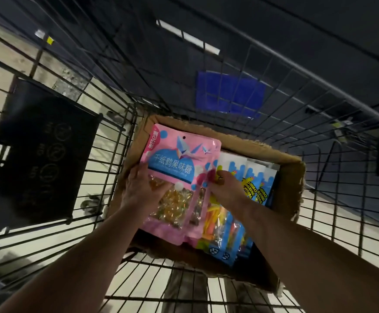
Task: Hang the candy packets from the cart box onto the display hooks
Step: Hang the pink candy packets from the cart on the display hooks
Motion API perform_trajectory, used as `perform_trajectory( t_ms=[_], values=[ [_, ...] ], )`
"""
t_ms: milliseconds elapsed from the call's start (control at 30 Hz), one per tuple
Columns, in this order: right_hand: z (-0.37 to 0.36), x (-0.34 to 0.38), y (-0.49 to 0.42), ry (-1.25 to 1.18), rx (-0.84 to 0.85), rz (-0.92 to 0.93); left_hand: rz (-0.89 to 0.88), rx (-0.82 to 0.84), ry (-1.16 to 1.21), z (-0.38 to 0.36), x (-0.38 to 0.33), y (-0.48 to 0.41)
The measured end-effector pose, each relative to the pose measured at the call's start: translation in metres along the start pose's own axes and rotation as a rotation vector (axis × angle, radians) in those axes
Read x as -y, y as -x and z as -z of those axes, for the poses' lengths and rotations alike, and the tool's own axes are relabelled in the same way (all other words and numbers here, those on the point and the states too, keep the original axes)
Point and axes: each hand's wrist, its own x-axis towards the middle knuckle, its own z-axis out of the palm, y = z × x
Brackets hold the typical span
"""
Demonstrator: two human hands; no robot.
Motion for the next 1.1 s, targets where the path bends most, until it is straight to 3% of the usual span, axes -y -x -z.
perform_trajectory(
  t_ms=[367, 533, 700, 867, 967, 1100],
  values=[
    [-0.004, -0.023, -0.013, -0.156, -0.013, -0.128, 0.097, 0.034, 0.049, -0.005, 0.005, -0.005],
    [0.027, -0.057, -0.004, -0.127, -0.134, -0.14, 0.129, 0.153, 0.195, -0.015, -0.004, 0.005],
    [0.053, -0.077, 0.004, -0.226, -0.257, -0.155, 0.135, 0.212, 0.18, -0.025, -0.009, 0.013],
    [0.046, -0.086, 0.01, -0.353, -0.192, -0.21, 0.102, 0.167, 0.104, -0.031, -0.012, 0.016],
    [0.043, -0.088, 0.009, -0.402, -0.213, -0.215, 0.107, 0.203, 0.157, -0.028, -0.011, 0.012],
    [0.047, -0.094, 0.018, -0.47, -0.143, -0.213, 0.13, 0.115, 0.244, -0.024, -0.003, 0.009]
  ],
)
